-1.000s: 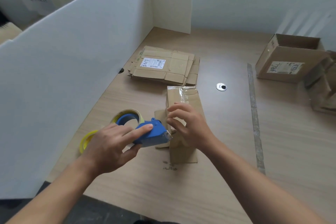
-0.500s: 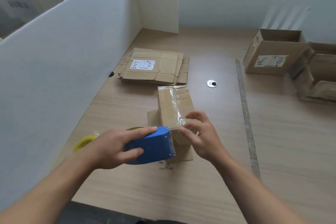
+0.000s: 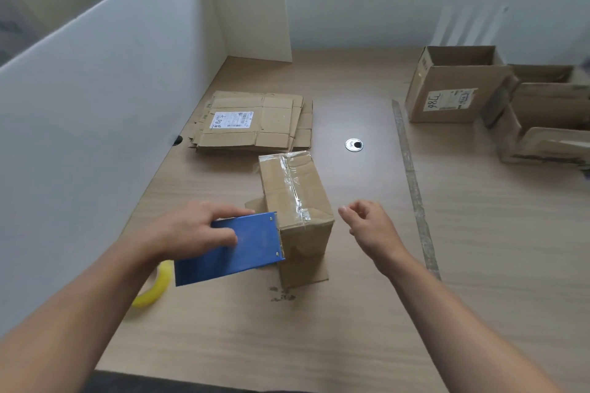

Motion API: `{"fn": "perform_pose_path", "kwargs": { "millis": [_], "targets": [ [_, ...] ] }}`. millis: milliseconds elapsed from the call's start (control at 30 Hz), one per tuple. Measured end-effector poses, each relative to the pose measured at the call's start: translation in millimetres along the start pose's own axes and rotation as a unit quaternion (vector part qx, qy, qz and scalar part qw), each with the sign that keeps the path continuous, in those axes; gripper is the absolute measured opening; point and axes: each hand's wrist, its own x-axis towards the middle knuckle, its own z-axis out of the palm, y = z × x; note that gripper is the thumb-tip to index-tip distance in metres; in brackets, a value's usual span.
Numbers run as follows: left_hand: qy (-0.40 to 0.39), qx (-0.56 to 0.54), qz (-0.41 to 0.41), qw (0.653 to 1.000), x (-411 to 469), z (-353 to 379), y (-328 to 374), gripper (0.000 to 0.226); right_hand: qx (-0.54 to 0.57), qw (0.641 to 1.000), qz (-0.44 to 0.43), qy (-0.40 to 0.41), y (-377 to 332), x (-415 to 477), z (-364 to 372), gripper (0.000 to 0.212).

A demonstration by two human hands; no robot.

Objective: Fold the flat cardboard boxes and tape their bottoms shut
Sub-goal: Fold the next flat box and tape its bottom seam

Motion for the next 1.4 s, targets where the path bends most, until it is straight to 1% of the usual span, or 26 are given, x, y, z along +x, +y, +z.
{"fn": "perform_pose_path", "kwargs": {
  "millis": [100, 333, 433, 567, 700, 767, 800, 833, 867, 1000, 1100, 1167, 1300, 1400],
  "targets": [
    [-0.022, 0.008, -0.019, 1.000, 11.4, -3.7, 7.0, 0.040, -0.025, 1.000, 0.013, 0.007, -1.3, 5.5, 3.9, 0.032],
    [-0.054, 0.026, -0.057, 0.997, 29.1, -3.5, 11.5, 0.040, -0.056, 0.997, 0.049, 0.007, 4.6, 11.0, 8.3, 0.036],
    [-0.064, 0.026, -0.067, 0.995, 34.0, -2.6, 12.8, 0.038, -0.059, 0.995, 0.076, -0.018, 9.0, 14.3, 9.5, 0.034],
    [-0.073, 0.018, -0.083, 0.994, 33.7, -1.9, 7.5, 0.042, -0.030, 0.992, 0.107, -0.062, 11.8, 17.1, 13.9, 0.032],
    [-0.074, 0.014, -0.084, 0.994, 33.4, -1.2, 3.5, 0.047, -0.076, 0.993, 0.073, -0.054, 12.7, 15.1, 19.9, 0.026],
    [-0.071, 0.019, -0.085, 0.994, 34.4, -1.3, 3.6, 0.049, -0.096, 0.993, 0.065, -0.020, 14.0, 13.9, 19.5, 0.033],
    [-0.070, 0.019, -0.087, 0.994, 34.9, -1.2, 3.4, 0.050, -0.105, 0.993, 0.049, -0.001, 14.5, 13.3, 18.8, 0.032],
    [-0.069, 0.017, -0.090, 0.993, 35.3, -0.5, 3.1, 0.051, -0.117, 0.993, 0.022, 0.010, 14.4, 12.6, 18.4, 0.026],
    [-0.068, 0.015, -0.091, 0.993, 35.4, 0.2, 2.6, 0.051, -0.125, 0.992, -0.004, 0.002, 13.9, 12.0, 18.6, 0.020],
    [-0.073, 0.012, -0.086, 0.994, 35.1, 0.9, 1.7, 0.043, -0.109, 0.990, -0.048, -0.077, 15.7, 8.1, 17.3, 0.021],
    [-0.076, 0.014, -0.091, 0.993, 35.0, 0.4, 0.8, 0.045, -0.159, 0.975, -0.103, -0.116, 17.7, 10.4, 12.6, 0.011],
    [-0.081, 0.022, -0.092, 0.992, 36.0, 0.8, 0.4, 0.049, -0.169, 0.972, -0.122, -0.110, 19.6, 12.9, 11.2, 0.008],
    [-0.085, 0.024, -0.098, 0.991, 38.6, 1.4, 3.2, 0.045, -0.150, 0.978, -0.106, -0.095, 23.0, 15.5, 12.3, 0.012],
    [-0.081, 0.017, -0.105, 0.991, 39.2, 1.6, 3.8, 0.041, -0.165, 0.975, -0.126, -0.075, 23.5, 16.2, 16.6, 0.013]
  ]
}}
